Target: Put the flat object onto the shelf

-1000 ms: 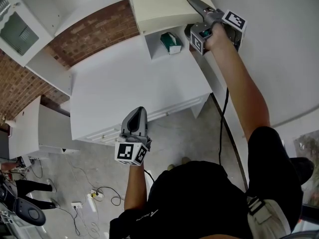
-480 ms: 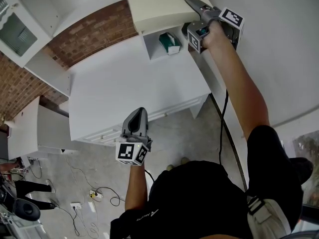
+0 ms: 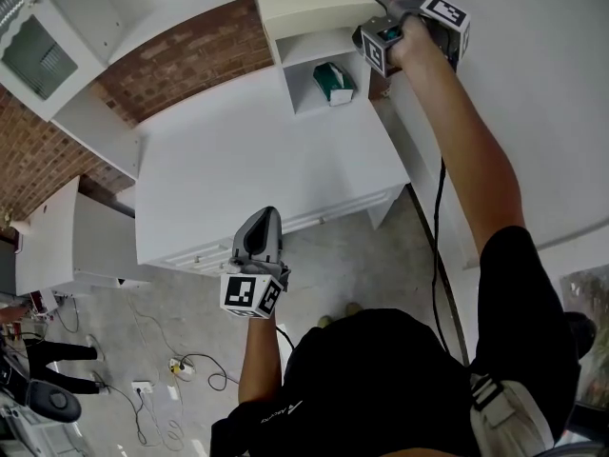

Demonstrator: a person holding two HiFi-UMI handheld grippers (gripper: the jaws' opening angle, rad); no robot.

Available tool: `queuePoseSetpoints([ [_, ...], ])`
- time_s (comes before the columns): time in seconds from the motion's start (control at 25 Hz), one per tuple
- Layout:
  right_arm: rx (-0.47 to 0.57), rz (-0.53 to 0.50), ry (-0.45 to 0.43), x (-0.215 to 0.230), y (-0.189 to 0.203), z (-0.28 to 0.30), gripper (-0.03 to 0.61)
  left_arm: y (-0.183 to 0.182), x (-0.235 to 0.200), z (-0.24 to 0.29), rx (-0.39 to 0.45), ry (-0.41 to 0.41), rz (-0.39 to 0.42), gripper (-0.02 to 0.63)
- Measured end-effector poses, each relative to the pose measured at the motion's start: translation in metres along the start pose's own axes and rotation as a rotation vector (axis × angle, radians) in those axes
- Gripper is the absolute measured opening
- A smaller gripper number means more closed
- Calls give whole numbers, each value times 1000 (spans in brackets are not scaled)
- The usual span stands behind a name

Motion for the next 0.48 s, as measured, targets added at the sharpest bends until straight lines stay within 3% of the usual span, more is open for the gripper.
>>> queuePoseSetpoints([
  [0.24, 30, 0, 36, -20, 5, 39, 283, -30, -20, 8, -24, -19, -18, -2],
  [0.48, 54, 13, -12, -30, -4, 58, 314, -21, -24, 11, -33, -39, -23, -2],
])
Point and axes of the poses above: the fingertips, and each gripper's own axes: z forward along the fingers, x to its right, y out of its underside, the point moved 1 cm from there along -z, backward along the fingers, and after that the axes turned 14 degrees about x, right-handed, at the moved point
